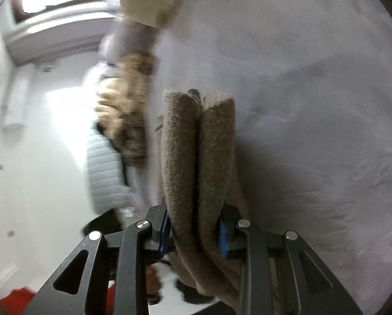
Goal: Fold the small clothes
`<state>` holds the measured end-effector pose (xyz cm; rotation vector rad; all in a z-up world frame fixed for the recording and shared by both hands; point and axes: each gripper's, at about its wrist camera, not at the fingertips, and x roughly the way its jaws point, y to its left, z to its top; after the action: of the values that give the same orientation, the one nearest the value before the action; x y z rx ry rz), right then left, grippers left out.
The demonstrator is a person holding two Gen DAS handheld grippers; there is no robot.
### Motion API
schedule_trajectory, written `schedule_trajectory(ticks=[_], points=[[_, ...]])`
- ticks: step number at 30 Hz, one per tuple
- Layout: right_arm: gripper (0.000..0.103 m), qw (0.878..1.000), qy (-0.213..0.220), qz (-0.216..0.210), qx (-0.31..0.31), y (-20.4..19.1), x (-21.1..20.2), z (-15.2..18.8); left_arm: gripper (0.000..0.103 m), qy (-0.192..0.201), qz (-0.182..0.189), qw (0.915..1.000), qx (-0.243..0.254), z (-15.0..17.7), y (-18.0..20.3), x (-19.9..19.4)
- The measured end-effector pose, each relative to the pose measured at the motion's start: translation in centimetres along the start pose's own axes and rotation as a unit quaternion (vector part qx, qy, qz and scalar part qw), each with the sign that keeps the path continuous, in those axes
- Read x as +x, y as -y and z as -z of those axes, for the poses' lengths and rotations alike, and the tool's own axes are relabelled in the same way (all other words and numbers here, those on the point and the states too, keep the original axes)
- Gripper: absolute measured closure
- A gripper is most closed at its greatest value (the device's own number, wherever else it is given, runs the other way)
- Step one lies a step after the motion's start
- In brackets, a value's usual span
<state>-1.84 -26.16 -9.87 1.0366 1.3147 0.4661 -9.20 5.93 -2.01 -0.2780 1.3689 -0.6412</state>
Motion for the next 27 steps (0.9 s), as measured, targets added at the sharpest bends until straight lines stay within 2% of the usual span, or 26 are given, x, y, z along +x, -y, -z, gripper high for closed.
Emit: schedule_trajectory(ticks=[2,4,5,6,8,10,11,14,15,16,18,19,20,22,24,27], points=[[0.067,0.998,0.007,0.068,0.016,1.2,0.4,-0.3,0.048,-0.009,-0.046,0.9988,-0.012,0.9,-1.5,0.5],[0.064,0.993,0.021,0.113,0.029,2.0,-0.3,-0.7,0.048,-0.01,-0.053,0.9982,-0.027,1.5,-2.3,0.4],[0.062,0.99,0.027,0.134,0.032,2.2,-0.8,-0.8,0.046,-0.008,-0.051,0.998,-0.036,1.8,-2.6,0.1],[0.059,0.987,0.032,0.156,0.032,2.2,-1.3,-0.8,0.039,-0.006,-0.058,0.9975,-0.041,1.9,-2.7,-0.2],[0.041,0.978,0.04,0.201,0.025,1.9,-2.0,-0.7,0.032,0.0,-0.089,0.9953,-0.038,1.9,-2.7,-0.6],[0.039,0.969,0.052,0.241,0.013,1.4,-3.0,-0.5,0.032,0.005,-0.108,0.9936,-0.034,2.0,-2.6,-1.1],[0.039,0.966,0.058,0.253,0.008,1.2,-3.6,-0.2,0.032,0.008,-0.116,0.9926,-0.034,2.1,-2.5,-1.3],[0.039,0.959,0.074,0.275,-0.007,0.2,-4.5,1.2,0.014,0.013,-0.171,0.9848,-0.028,1.5,-2.1,-0.7],[0.039,0.957,0.077,0.279,-0.018,-0.5,-4.7,1.7,0.014,0.024,-0.195,0.9803,-0.019,1.5,-1.6,-0.9],[0.039,0.956,0.08,0.281,-0.036,-1.5,-4.7,2.4,0.014,0.03,-0.208,0.9776,-0.011,1.7,-1.3,-1.2],[0.06,0.953,0.077,0.28,-0.085,-3.6,-3.8,3.5,0.011,0.04,-0.221,0.9744,-0.003,1.6,-0.7,-1.2],[0.077,0.951,0.069,0.283,-0.106,-4.5,-3.5,4.1,0.004,0.04,-0.224,0.9736,-0.004,1.2,-0.2,-0.7],[0.079,0.948,0.059,0.287,-0.128,-5.2,-2.8,4.7,0.0,0.037,-0.231,0.9721,-0.003,1.1,-0.1,-0.6],[0.079,0.936,0.035,0.303,-0.179,-6.9,-0.8,5.7,0.0,0.032,-0.243,0.9695,0.0,1.0,0.3,-0.4],[0.079,0.919,0.022,0.33,-0.213,-8.0,1.1,6.2,0.0,0.025,-0.252,0.9674,0.002,0.5,0.7,0.3],[0.079,0.905,0.006,0.367,-0.214,-6.7,2.6,6.4,0.0,0.015,-0.25,0.968,-0.003,0.4,0.7,0.5]])
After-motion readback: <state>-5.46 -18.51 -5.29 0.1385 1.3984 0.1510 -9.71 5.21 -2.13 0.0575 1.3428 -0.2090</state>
